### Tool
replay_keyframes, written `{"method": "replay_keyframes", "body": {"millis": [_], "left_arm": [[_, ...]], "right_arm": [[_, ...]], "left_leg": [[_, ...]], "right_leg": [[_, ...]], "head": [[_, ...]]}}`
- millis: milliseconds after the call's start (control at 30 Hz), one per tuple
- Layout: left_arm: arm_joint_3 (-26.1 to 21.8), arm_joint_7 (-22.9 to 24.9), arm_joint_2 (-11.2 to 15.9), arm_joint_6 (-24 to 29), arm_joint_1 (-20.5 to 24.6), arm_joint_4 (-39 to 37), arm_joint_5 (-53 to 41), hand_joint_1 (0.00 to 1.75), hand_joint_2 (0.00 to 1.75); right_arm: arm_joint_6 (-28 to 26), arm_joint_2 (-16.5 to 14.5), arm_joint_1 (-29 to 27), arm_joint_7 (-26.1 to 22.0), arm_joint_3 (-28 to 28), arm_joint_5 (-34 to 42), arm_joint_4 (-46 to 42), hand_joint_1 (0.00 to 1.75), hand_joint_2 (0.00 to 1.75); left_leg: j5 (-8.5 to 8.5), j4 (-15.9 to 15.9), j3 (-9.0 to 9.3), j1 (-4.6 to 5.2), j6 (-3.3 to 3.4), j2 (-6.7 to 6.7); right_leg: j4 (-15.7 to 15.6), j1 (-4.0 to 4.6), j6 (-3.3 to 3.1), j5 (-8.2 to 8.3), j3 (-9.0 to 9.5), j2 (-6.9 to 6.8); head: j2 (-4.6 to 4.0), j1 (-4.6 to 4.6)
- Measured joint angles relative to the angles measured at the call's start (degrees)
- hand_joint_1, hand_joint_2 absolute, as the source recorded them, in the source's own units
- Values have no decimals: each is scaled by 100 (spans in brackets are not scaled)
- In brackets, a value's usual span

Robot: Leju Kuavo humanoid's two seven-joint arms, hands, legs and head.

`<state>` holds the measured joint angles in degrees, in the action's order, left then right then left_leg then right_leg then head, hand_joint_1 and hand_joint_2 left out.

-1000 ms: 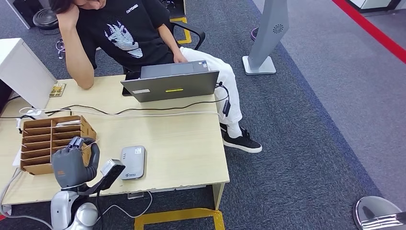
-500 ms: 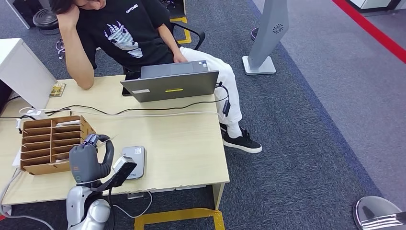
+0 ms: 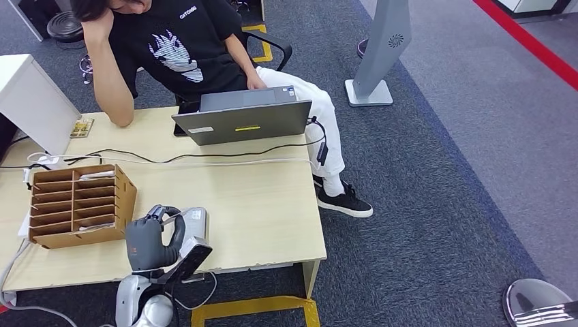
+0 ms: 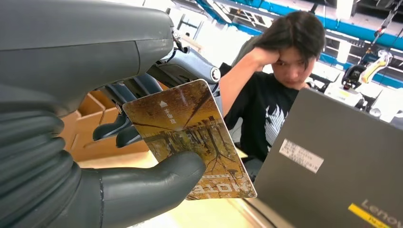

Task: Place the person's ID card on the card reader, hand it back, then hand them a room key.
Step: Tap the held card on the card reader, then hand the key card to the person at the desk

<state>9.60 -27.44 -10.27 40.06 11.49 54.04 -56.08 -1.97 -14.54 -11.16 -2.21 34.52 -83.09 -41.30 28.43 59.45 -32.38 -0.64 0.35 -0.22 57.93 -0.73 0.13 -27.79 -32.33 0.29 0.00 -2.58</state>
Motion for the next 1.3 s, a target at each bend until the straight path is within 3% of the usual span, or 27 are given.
{"method": "replay_keyframes", "body": {"millis": [700, 967, 1300], "left_arm": [[-55, -473, 3, 0, -55, -946, 657, 175, 175], [-496, -121, 62, 15, -21, -1175, -378, 175, 175], [-1080, 275, 399, 58, -185, -1060, -1451, 175, 175]], "right_arm": [[16, 65, -35, -95, -135, 308, 93, 0, 0], [178, 84, -127, -44, -228, 503, 55, 0, 0], [282, 144, -243, 79, -371, 685, -67, 0, 0]], "left_leg": [[0, 0, -1, 0, 0, 0], [0, -2, -1, 0, 0, 0], [-2, -5, 4, -1, -2, 0]], "right_leg": [[0, 0, 0, 0, 0, 0], [0, 0, 0, 0, 1, 0], [2, 1, 0, -1, 7, -1]], "head": [[0, 1], [0, 0], [0, 0]]}}
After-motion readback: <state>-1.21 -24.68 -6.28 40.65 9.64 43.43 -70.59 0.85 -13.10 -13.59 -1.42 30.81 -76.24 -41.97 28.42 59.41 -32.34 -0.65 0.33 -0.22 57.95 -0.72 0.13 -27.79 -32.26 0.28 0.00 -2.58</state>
